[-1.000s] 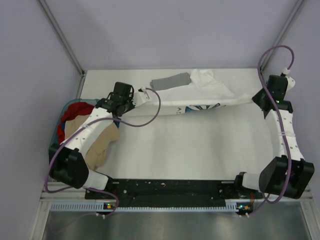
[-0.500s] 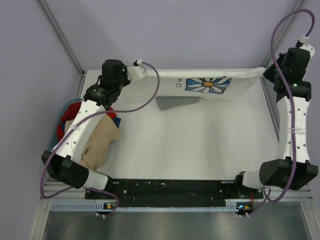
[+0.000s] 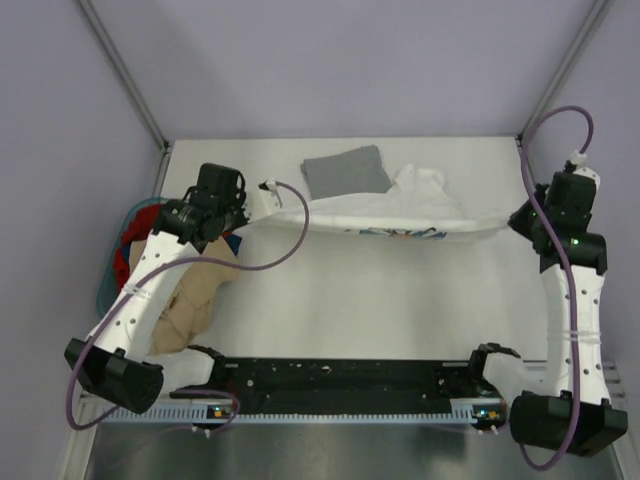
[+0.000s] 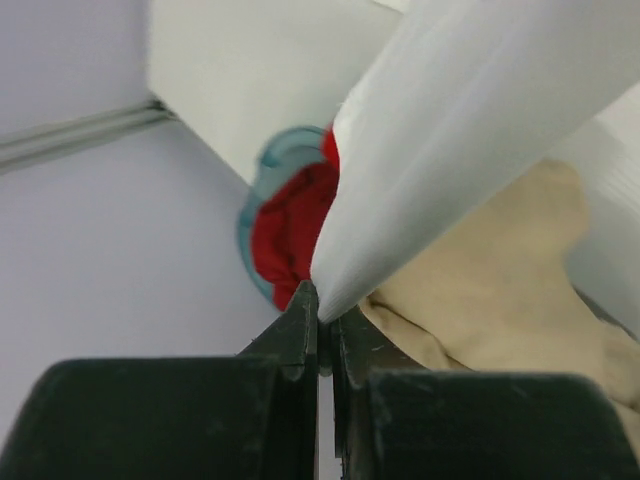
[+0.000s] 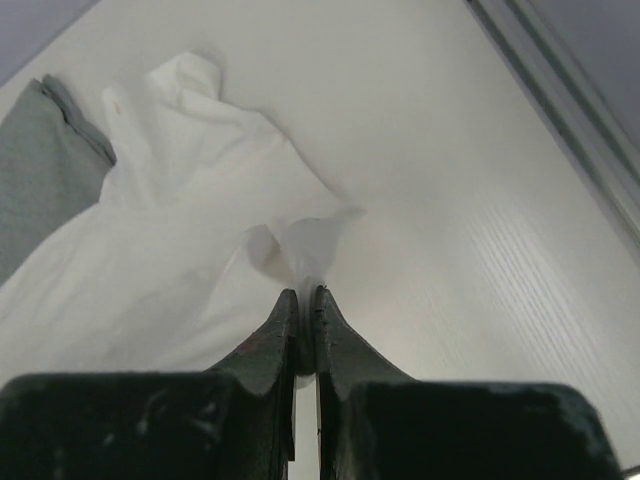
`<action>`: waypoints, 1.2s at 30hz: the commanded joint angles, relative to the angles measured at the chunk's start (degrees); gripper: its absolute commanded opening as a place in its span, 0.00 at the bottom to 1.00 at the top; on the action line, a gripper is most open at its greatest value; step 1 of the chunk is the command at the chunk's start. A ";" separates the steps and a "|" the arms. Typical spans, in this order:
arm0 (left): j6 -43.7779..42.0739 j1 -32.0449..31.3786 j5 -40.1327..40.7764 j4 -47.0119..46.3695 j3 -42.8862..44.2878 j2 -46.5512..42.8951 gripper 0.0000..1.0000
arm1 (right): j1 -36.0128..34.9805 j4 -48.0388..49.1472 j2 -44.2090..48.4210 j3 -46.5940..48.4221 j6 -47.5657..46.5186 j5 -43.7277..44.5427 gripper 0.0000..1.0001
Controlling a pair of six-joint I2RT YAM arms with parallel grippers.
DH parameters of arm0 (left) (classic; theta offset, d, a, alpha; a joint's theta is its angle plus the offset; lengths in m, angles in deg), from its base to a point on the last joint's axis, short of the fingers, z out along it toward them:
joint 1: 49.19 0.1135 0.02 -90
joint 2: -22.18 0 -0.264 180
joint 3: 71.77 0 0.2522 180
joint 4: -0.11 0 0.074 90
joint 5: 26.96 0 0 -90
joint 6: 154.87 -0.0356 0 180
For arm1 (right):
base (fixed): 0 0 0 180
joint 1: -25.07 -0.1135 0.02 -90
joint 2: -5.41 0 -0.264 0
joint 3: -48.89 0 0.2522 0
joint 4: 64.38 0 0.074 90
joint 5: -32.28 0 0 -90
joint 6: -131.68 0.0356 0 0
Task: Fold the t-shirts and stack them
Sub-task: Grap the side of the flattened tshirt furthest away from the robot with both arms
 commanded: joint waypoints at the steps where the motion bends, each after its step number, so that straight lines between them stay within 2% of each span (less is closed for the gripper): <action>1: 1.88 1.31 -2.33 11.79 -8.88 -6.19 0.00 | 1.26 -4.25 7.64 -8.73 3.00 -1.20 0.00; 6: 2.06 1.22 -11.74 16.28 -19.44 -9.01 0.00 | 1.17 -6.98 13.62 -23.32 12.30 -7.60 0.00; 9: 1.62 1.14 -14.91 15.59 -25.41 -9.98 0.00 | 1.26 -9.35 15.82 -28.96 17.41 -7.98 0.00; 15: 0.83 0.61 -19.31 12.95 -32.72 -10.07 0.00 | 1.26 -14.71 14.07 -29.94 23.92 -5.44 0.00; 21: 0.12 -0.45 -18.96 11.19 -36.86 -8.49 0.00 | 1.26 -20.95 14.42 -28.81 29.63 6.59 0.01; 24: -0.75 -0.88 -18.08 10.84 -36.95 -7.35 0.00 | 1.35 -22.72 14.60 -27.57 33.06 11.78 0.06; 26: -1.37 -0.89 -17.64 10.31 -36.95 -6.82 0.07 | 1.52 -23.33 14.60 -28.01 35.16 13.20 0.09; 29: -2.07 -1.06 -17.64 11.10 -36.07 -5.59 0.37 | 1.79 -23.51 16.26 -29.32 39.03 13.72 0.14; 30: -2.42 -0.97 -17.81 11.80 -35.20 -5.15 0.47 | 1.79 -23.77 17.22 -29.67 40.44 14.25 0.20; 31: -3.04 -0.97 -18.43 13.20 -34.49 -4.97 0.56 | 1.96 -23.95 17.84 -29.85 41.76 14.78 0.38; 32: -3.56 -0.97 -19.21 14.69 -33.18 -4.62 0.58 | 2.14 -24.04 18.63 -29.85 42.81 15.30 0.58; 33: -4.35 -1.06 -20.27 16.36 -31.60 -4.62 0.60 | 2.23 -24.21 19.25 -29.68 43.87 16.18 0.70; 34: -5.06 -0.97 -20.89 18.29 -30.11 -4.53 0.76 | 2.31 -24.22 20.21 -29.33 44.84 17.58 0.80; 36: -6.55 -0.89 -22.03 21.54 -26.24 -4.01 0.78 | 2.40 -24.04 21.88 -27.84 47.03 20.74 0.87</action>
